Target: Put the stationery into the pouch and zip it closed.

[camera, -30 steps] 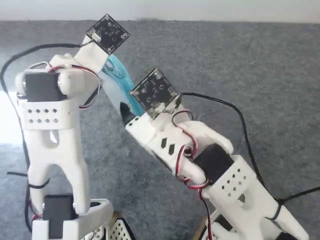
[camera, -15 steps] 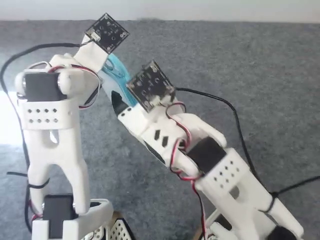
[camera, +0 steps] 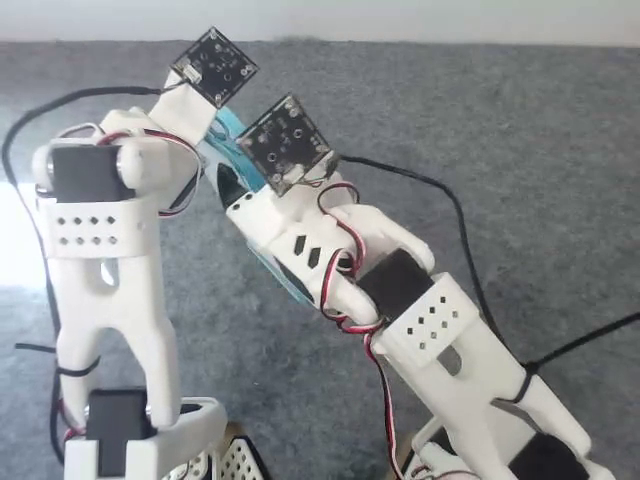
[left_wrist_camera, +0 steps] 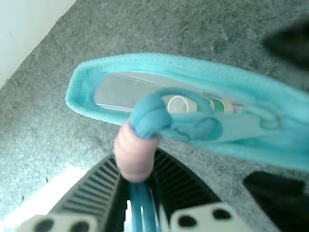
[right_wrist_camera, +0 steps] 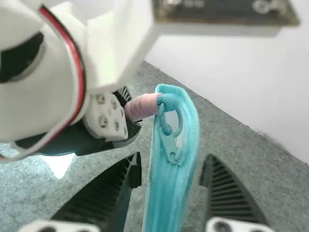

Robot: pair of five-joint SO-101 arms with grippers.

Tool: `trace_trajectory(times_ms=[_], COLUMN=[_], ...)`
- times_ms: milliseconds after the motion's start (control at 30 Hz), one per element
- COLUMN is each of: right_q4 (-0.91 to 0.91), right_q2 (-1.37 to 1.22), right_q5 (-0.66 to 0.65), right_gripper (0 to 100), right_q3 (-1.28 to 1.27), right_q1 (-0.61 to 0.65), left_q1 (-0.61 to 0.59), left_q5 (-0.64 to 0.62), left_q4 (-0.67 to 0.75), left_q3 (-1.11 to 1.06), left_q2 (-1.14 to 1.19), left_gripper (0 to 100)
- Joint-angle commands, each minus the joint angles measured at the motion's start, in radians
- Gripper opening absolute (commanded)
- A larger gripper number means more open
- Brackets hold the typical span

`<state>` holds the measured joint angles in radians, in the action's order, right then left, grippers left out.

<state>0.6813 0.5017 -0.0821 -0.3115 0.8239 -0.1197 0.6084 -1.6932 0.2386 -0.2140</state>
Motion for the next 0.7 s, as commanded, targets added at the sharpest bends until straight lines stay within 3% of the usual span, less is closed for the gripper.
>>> trace_trajectory(times_ms=[0,167,367,667], right_q4=[-0.024,-0.048,-0.070,-0.036], right_q2=[0.005,0.007,0.013,0.002], right_q5=[0.011,0.012,0.107,0.021], right_gripper=[5.9,11.3,0.4,0.8], right_q3=[0.057,0.009,-0.029,-0.046], right_q1=[-0.007,-0.031,-0.105,-0.076], left_q1=[0.008,0.008,0.002,0.000], left_q5=[0.006,0.006,0.006,0.005], left_q4=[0.017,0.012,0.020,0.037], left_q3=[0.004,0.004,0.004,0.004], left_q2=[-0.035,-0.040,-0.035,-0.034], left_gripper=[1,1,1,1])
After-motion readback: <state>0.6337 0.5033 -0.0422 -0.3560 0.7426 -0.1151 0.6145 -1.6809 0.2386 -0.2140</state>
